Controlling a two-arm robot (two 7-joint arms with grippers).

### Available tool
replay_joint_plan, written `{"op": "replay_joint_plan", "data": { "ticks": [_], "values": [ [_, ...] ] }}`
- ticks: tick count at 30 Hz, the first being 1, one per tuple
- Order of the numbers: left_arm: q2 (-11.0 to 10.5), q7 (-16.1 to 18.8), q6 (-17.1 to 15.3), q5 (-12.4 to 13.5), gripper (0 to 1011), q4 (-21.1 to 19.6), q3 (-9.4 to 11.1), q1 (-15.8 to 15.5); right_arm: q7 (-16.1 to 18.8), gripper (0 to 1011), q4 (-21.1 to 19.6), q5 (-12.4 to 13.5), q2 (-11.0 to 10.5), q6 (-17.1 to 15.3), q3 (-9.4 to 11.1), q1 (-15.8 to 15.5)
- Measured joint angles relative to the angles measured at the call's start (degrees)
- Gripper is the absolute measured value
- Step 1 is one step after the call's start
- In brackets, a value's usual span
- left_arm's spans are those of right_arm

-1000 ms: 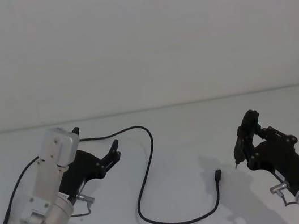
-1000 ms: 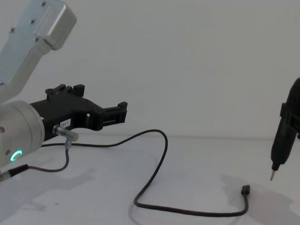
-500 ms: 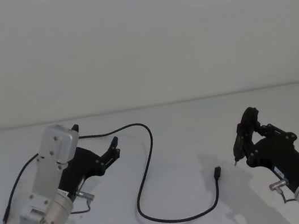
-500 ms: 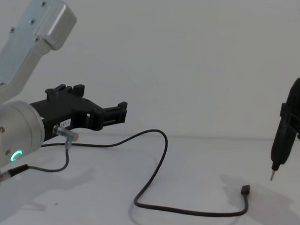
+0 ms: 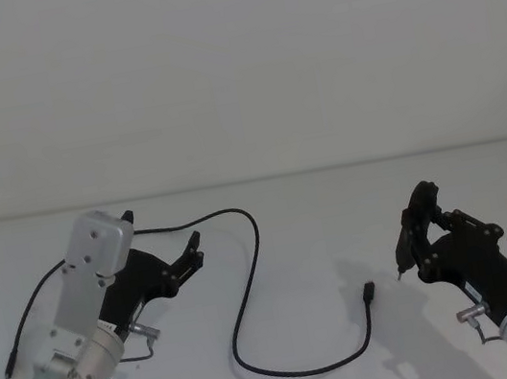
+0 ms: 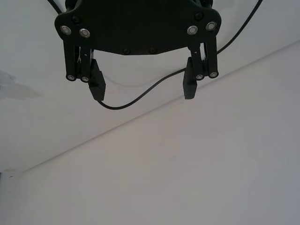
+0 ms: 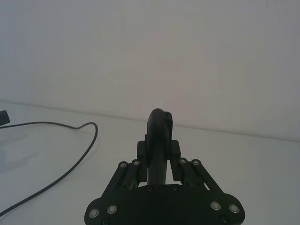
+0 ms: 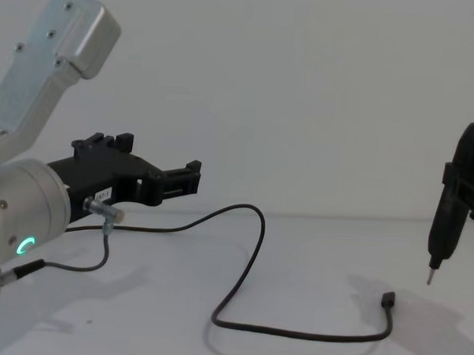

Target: Pick up the data cable with the one hand.

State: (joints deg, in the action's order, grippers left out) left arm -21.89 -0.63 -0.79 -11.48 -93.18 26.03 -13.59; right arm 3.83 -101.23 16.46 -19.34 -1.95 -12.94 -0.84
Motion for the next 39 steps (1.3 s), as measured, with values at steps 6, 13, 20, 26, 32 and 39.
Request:
{"op": "replay_joint_plan", "data": {
  "ticks": [6,13,20,26,32,39],
  "values": [
    [-0.24,-0.41,-0.22,0.12,1001,-0.21,0.07,0.01,0.0,279,0.0,0.0,0.0,0.0,0.0,0.0],
    [-2.26,-3.39,-1.78,0.2,1001,-1.98,0.65,0.12,0.0,279,0.0,0.0,0.0,0.0,0.0,0.0],
    [-5.14,-7.53,-4.35,-0.56,1001,-4.92,1.07,0.75,0.0,279,0.0,0.0,0.0,0.0,0.0,0.0],
    [-7.93,-11.5,-6.78,-1.71,1001,-7.95,1.25,1.43,0.0,279,0.0,0.0,0.0,0.0,0.0,0.0],
    [-10.79,-16.07,-9.74,-3.3,1001,-11.28,1.4,2.02,0.0,279,0.0,0.0,0.0,0.0,0.0,0.0],
    [-13.9,-22.05,-13.49,-5.53,1001,-15.2,2.05,2.25,0.0,279,0.0,0.0,0.0,0.0,0.0,0.0]
  ]
}}
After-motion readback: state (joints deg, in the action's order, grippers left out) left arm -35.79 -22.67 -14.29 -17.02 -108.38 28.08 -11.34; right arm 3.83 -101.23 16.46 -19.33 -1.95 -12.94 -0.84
